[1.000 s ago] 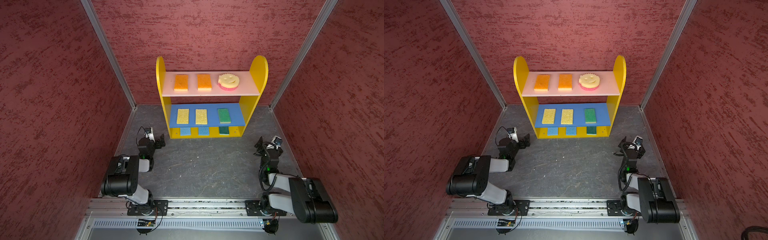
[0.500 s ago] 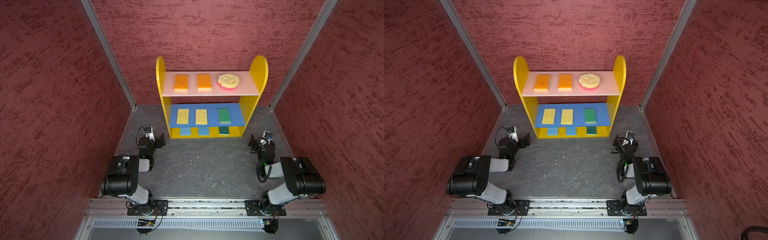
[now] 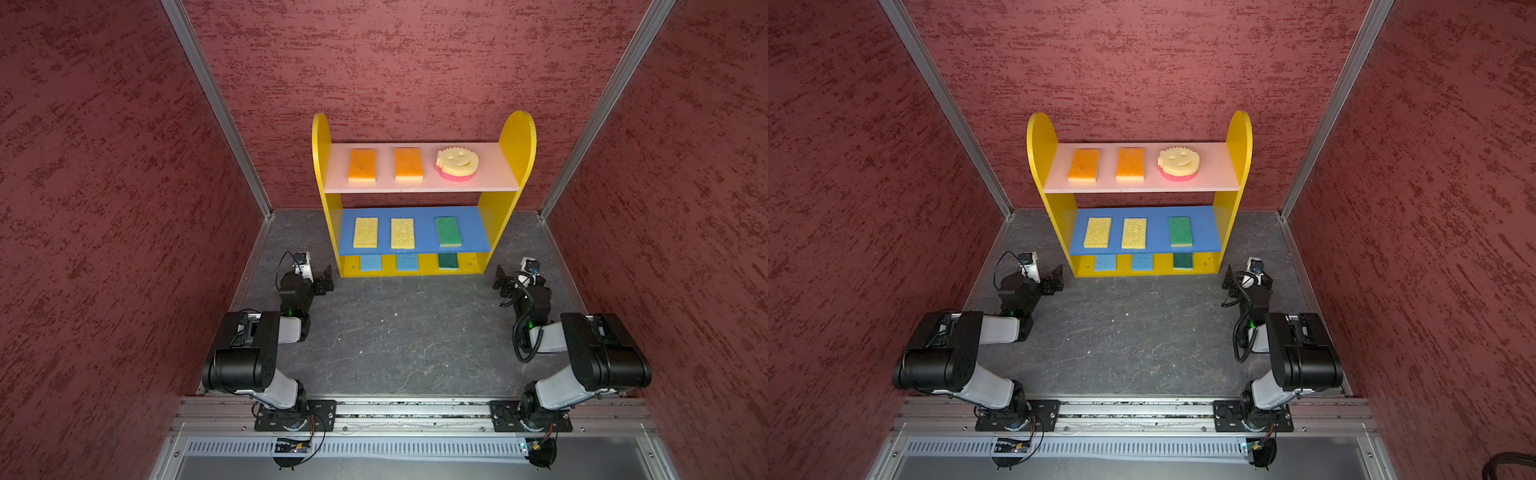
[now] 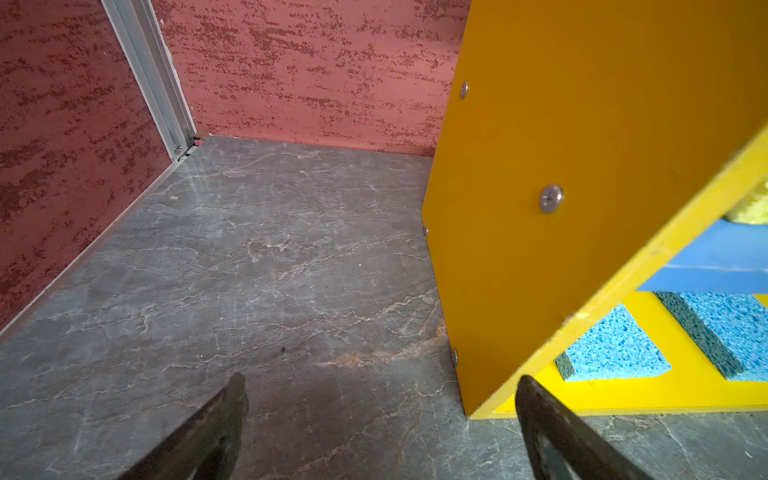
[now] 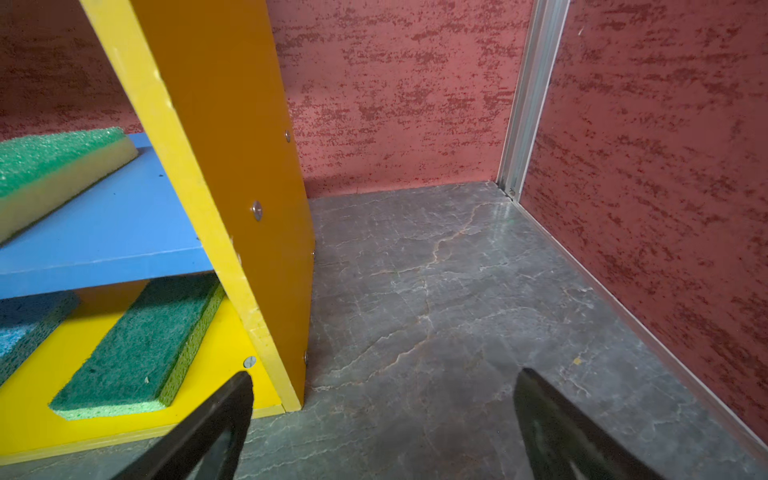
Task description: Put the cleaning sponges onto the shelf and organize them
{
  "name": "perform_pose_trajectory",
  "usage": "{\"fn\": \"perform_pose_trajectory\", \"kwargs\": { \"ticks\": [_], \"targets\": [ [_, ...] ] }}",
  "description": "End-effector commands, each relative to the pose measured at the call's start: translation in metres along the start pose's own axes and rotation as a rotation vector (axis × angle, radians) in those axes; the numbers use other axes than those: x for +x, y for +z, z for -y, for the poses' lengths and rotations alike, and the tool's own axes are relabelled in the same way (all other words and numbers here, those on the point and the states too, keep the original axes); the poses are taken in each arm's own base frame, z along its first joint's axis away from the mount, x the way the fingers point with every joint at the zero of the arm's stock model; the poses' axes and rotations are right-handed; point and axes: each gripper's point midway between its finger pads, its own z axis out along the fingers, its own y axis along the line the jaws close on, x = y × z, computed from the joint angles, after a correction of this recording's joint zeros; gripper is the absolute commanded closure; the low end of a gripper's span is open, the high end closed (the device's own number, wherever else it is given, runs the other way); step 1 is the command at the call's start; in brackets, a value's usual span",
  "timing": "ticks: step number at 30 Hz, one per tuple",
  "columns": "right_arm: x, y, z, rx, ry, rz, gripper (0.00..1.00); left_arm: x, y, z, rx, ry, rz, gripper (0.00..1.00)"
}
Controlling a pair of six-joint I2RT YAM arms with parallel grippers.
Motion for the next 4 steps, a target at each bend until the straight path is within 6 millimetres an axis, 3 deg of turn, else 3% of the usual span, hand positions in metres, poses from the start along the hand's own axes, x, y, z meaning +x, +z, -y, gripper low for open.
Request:
{"fn": "perform_pose_trajectory", "kwargs": {
  "ticks": [1, 4],
  "targets": [
    [-0.0033, 0.0047, -0.0005, -0.029, 0.004, -0.004, 0.01, -0.0073, 0.0020, -0.0020, -0.009, 0.017, 0.016, 0.01],
    [-0.0047, 0.0034, -0.0003, -0.028, 0.002, 0.004, 0.01, -0.0070, 0.0020, -0.0021, -0.010, 0.017, 0.015, 0.01]
  ]
}}
